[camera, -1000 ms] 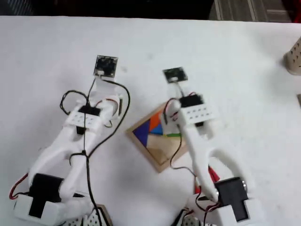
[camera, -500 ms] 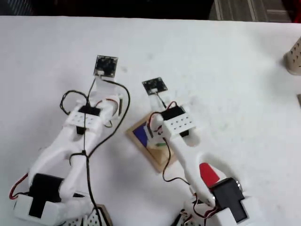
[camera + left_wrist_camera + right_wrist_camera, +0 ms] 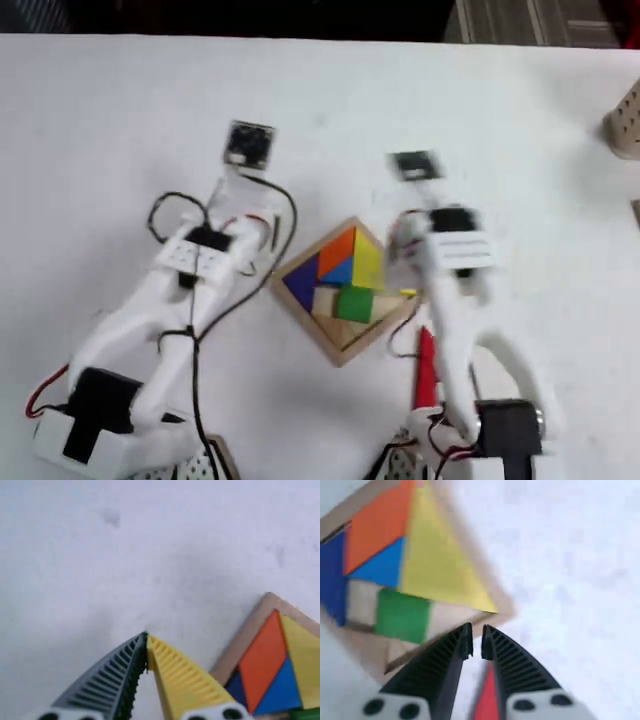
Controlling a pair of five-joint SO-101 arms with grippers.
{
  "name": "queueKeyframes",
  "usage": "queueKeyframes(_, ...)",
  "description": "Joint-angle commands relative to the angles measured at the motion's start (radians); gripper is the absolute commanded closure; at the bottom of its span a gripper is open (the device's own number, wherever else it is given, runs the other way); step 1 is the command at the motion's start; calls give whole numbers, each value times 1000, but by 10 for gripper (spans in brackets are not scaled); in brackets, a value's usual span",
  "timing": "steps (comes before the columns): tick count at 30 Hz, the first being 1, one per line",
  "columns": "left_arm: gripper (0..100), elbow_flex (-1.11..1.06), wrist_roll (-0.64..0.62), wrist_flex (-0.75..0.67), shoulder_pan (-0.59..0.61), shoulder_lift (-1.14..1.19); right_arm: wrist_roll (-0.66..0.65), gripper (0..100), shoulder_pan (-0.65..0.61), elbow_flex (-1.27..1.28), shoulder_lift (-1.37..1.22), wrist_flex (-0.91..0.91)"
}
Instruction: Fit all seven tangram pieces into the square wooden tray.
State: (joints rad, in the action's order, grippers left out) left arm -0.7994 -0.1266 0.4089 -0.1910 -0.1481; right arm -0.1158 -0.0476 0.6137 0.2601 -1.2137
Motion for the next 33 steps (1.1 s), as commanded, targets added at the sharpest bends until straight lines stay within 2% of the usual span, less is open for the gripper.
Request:
queueKeyframes(1, 978, 40, 0, -20, -160, -15, -12, 980, 140, -32, 38, -8)
queueKeyframes(8, 978, 37, 0, -20, -498, -8, -14, 976, 228, 40, -47, 136)
queueKeyframes(13, 978, 37, 0, -35, -636, 1, -14, 975, 216, 40, -59, 137)
queueKeyframes(19, 979, 86, 0, -104, -647, 174, -14, 975, 216, 40, -59, 137)
queueKeyframes(24, 979, 175, 0, 3, -610, 246, -14, 975, 216, 40, -61, 137)
queueKeyframes(29, 979, 175, 0, 49, -541, 246, -14, 974, 211, 40, -67, 137)
queueKeyframes(33, 979, 173, 0, 120, -533, 229, -14, 974, 200, 40, -68, 139)
